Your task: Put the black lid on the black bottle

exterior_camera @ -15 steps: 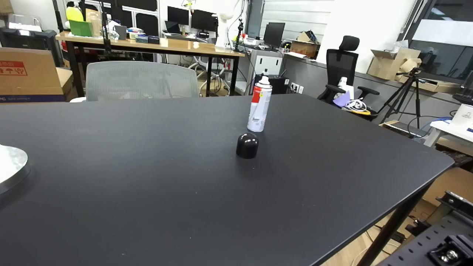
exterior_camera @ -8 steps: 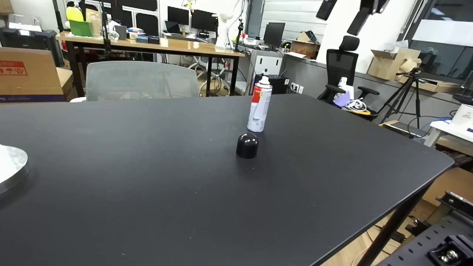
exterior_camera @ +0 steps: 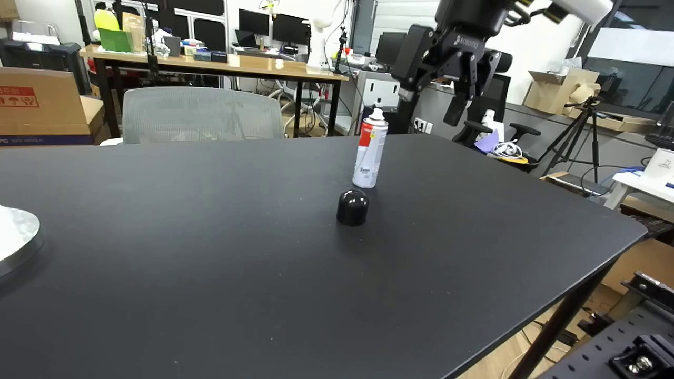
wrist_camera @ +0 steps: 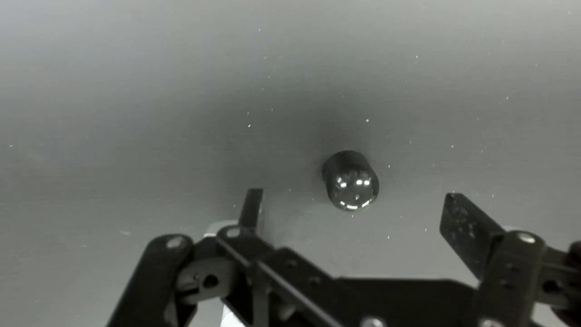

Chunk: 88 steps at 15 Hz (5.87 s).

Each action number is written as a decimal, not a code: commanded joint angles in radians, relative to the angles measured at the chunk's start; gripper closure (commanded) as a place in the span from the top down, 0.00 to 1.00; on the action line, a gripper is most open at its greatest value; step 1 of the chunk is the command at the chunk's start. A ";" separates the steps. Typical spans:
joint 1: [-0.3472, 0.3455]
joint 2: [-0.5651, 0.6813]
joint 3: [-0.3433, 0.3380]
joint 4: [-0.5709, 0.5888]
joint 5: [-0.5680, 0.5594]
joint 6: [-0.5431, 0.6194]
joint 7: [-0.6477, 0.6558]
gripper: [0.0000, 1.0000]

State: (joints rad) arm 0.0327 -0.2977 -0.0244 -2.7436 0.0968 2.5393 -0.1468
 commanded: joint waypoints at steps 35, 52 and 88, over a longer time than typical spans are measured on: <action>-0.037 0.636 0.141 0.265 -0.181 0.438 -0.183 0.30; -0.027 0.434 0.077 0.573 -0.151 -0.103 -0.096 0.30; -0.091 0.553 0.026 0.646 -0.101 -0.049 -0.084 0.30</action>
State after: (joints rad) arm -0.0487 0.2894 0.0008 -2.0546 -0.0138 2.4683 -0.2335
